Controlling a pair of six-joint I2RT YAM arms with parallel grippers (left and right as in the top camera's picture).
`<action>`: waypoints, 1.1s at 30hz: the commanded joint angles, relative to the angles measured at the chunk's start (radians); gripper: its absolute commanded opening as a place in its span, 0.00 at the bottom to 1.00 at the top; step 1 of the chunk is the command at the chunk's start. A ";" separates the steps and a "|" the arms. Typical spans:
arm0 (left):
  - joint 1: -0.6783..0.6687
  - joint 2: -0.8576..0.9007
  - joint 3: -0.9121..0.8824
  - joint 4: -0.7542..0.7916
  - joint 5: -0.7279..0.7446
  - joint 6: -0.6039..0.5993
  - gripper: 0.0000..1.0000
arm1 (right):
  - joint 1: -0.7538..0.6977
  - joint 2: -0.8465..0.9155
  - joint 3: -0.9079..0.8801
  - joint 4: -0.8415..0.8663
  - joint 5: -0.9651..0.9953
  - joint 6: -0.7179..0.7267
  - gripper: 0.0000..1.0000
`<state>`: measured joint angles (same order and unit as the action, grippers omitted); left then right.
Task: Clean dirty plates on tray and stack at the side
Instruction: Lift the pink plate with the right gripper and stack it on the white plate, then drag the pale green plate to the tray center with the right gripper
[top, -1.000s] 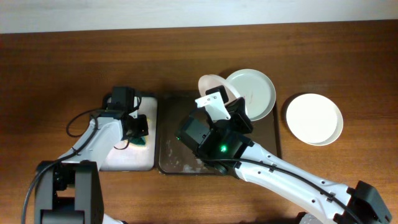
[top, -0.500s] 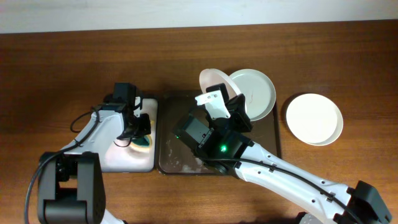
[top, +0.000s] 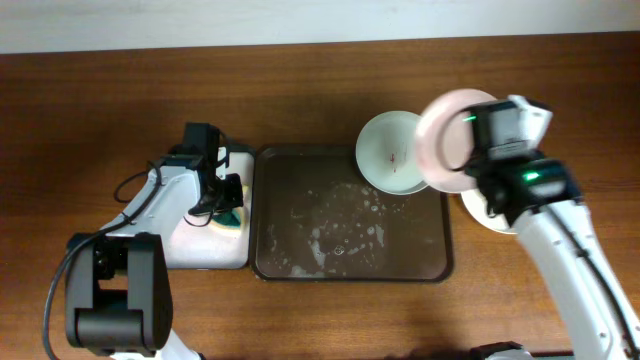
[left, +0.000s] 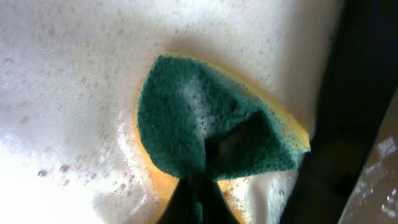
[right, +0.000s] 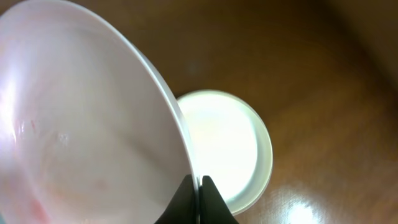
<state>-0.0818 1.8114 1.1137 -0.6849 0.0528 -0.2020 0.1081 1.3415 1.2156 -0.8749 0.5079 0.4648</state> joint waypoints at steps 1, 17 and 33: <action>0.005 0.017 0.084 -0.073 0.004 -0.006 0.00 | -0.238 0.039 0.012 -0.009 -0.268 0.023 0.04; 0.003 0.037 0.114 -0.142 0.004 -0.022 0.00 | -0.519 0.368 0.014 -0.004 -0.629 -0.084 0.32; 0.004 -0.005 0.141 -0.163 0.034 -0.033 0.00 | -0.196 0.367 0.013 0.290 -0.779 -0.338 0.40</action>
<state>-0.0814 1.9106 1.2514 -0.8490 0.0639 -0.2276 -0.1280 1.7180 1.2175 -0.6086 -0.3370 0.1421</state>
